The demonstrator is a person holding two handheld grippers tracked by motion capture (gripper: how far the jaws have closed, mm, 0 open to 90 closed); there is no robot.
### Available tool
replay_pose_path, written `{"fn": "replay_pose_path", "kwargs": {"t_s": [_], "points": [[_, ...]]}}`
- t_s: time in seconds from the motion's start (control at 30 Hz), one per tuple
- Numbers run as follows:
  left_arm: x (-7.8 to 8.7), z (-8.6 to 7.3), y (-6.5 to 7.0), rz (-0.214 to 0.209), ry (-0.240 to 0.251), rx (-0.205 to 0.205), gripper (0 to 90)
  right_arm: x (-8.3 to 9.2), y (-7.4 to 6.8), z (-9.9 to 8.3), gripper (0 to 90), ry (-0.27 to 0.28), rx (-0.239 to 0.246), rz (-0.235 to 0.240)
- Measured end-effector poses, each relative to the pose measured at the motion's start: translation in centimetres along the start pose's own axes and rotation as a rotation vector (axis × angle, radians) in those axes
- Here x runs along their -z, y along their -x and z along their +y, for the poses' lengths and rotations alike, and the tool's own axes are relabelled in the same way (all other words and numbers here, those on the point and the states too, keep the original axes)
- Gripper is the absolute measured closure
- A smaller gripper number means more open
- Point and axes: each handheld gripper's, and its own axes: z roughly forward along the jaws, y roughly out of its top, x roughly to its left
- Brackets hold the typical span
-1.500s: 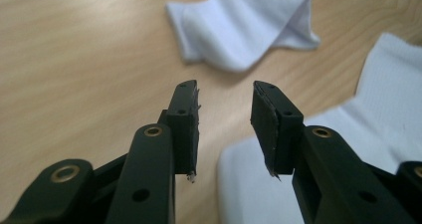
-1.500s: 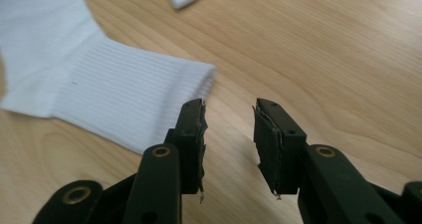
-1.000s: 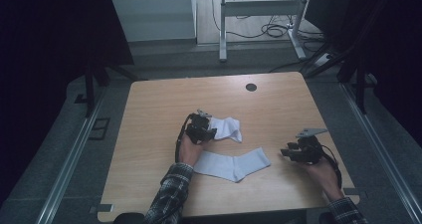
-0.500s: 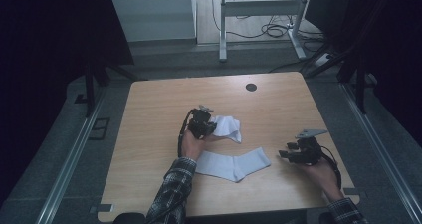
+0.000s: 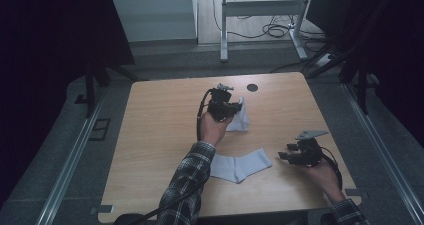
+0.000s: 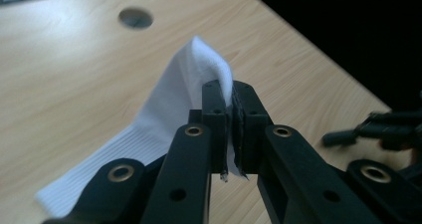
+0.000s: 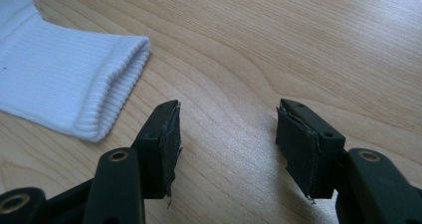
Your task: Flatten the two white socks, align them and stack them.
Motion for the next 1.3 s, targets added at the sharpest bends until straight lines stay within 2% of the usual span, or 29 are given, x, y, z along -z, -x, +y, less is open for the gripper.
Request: {"fn": "replay_pose_path", "kwargs": {"t_s": [0.13, 0.27, 0.37, 0.43, 0.5, 0.6, 0.7, 0.73, 0.77, 0.8, 0.93, 1.13, 1.23, 1.3], "points": [[0.6, 2.4, 2.0, -0.017, 0.044, -0.034, 85.8, 0.0, 0.0, 0.0, 42.6, 0.001, -0.003, 0.004], [3.1, 5.1, 3.7, -0.028, 0.119, -0.073, 85.9, 0.0, 0.0, 0.0, 42.6, 0.0, 0.002, 0.005], [5.7, 6.5, 4.3, -0.014, 0.171, -0.088, 85.8, 0.0, 0.0, 0.0, 42.7, 0.0, 0.005, 0.002], [6.9, 6.4, 3.9, 0.005, 0.192, -0.083, 85.8, 0.0, 0.0, 0.0, 42.6, -0.002, 0.002, 0.003], [7.1, 5.6, 3.1, 0.021, 0.176, -0.071, 85.8, 0.0, -0.1, 0.0, 42.6, -0.003, 0.001, 0.003], [6.2, 3.2, 1.1, 0.032, 0.126, -0.021, 85.7, 0.0, -0.1, 0.0, 42.4, -0.003, 0.004, 0.004], [4.8, 0.2, -1.1, 0.062, 0.062, 0.01, 85.7, 0.0, -0.1, 0.0, 42.4, -0.001, 0.004, 0.005], [4.0, -1.7, -2.4, 0.087, 0.014, 0.02, 85.7, 0.0, -0.1, 0.0, 42.3, -0.001, 0.003, 0.007], [3.7, -2.7, -3.1, 0.103, -0.006, 0.02, 85.6, 0.0, -0.1, 0.0, 42.3, 0.0, 0.002, 0.007], [3.7, -2.7, -3.1, 0.103, -0.006, 0.02, 85.5, 0.0, -0.1, 0.0, 42.3, 0.0, 0.002, 0.007], [3.2, -5.7, -5.3, 0.162, -0.072, 0.024, 85.3, 0.0, -0.1, 0.0, 42.0, 0.0, 0.004, 0.006], [3.3, -9.7, -7.2, 0.267, -0.162, -0.021, 84.6, -0.1, 0.0, 0.0, 41.5, 0.004, -0.003, 0.01], [3.0, -11.6, -8.0, 0.299, -0.192, -0.021, 84.1, -0.1, 0.0, 0.0, 41.7, 0.003, 0.0, 0.008], [2.9, -12.5, -8.4, 0.312, -0.193, -0.012, 78.6, -0.1, -0.1, 0.0, 41.9, 0.002, 0.005, 0.001]]}}
